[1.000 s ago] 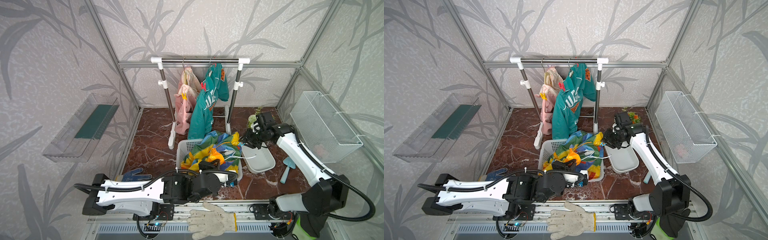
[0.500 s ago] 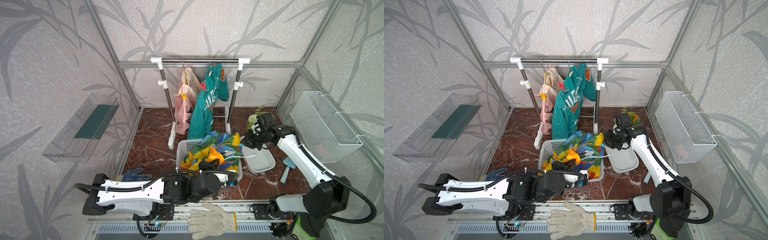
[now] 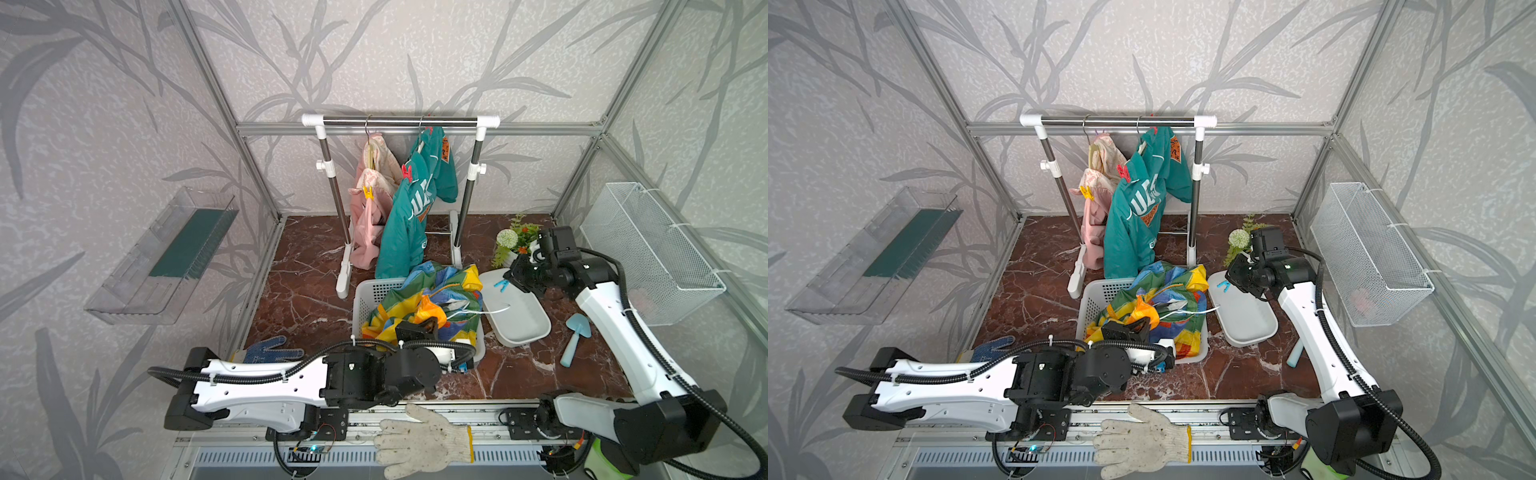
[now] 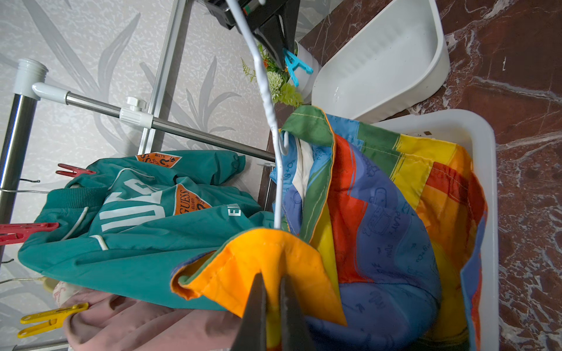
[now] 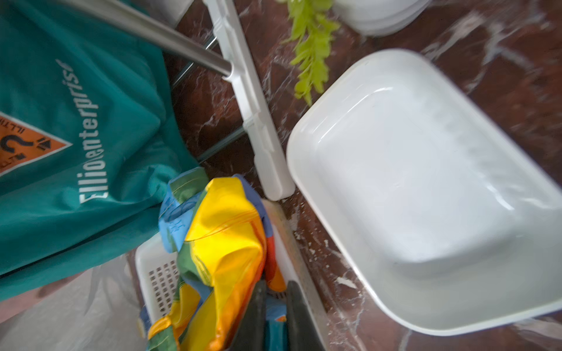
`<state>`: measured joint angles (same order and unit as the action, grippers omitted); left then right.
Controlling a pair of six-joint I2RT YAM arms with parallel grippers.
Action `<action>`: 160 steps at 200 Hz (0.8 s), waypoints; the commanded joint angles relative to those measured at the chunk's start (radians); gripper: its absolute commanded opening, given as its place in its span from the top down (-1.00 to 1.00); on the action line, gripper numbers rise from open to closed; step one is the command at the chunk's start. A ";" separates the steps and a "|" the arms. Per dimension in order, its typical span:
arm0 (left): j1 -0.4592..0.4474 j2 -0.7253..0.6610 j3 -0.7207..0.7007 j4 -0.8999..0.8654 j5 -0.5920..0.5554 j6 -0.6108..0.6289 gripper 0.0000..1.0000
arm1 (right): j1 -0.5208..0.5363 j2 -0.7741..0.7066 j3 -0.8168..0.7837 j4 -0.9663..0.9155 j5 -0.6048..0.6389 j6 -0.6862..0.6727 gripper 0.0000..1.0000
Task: Remove the clothespins securing jackets to the hanger
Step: Place the clothespin in the storage box.
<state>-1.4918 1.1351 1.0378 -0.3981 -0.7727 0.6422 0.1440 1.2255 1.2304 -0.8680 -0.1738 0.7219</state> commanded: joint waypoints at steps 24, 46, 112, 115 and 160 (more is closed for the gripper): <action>0.000 -0.066 -0.004 -0.011 -0.028 -0.042 1.00 | -0.030 0.004 -0.166 0.002 0.182 -0.174 0.84; 0.001 -0.090 -0.002 -0.018 -0.015 -0.066 1.00 | -0.030 0.055 -0.200 0.022 0.209 -0.223 0.80; 0.015 -0.121 0.000 -0.032 0.006 -0.124 1.00 | -0.030 0.185 -0.253 0.107 0.240 -0.282 0.19; 0.017 -0.124 0.000 -0.031 0.009 -0.129 1.00 | -0.030 0.186 -0.251 0.107 0.238 -0.288 0.11; 0.090 -0.178 0.000 -0.026 0.077 -0.211 1.00 | -0.024 0.092 -0.203 0.110 0.197 -0.347 -0.53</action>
<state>-1.4414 1.0016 1.0363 -0.4412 -0.7273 0.4934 0.1158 1.3975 0.9840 -0.7738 0.0433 0.4244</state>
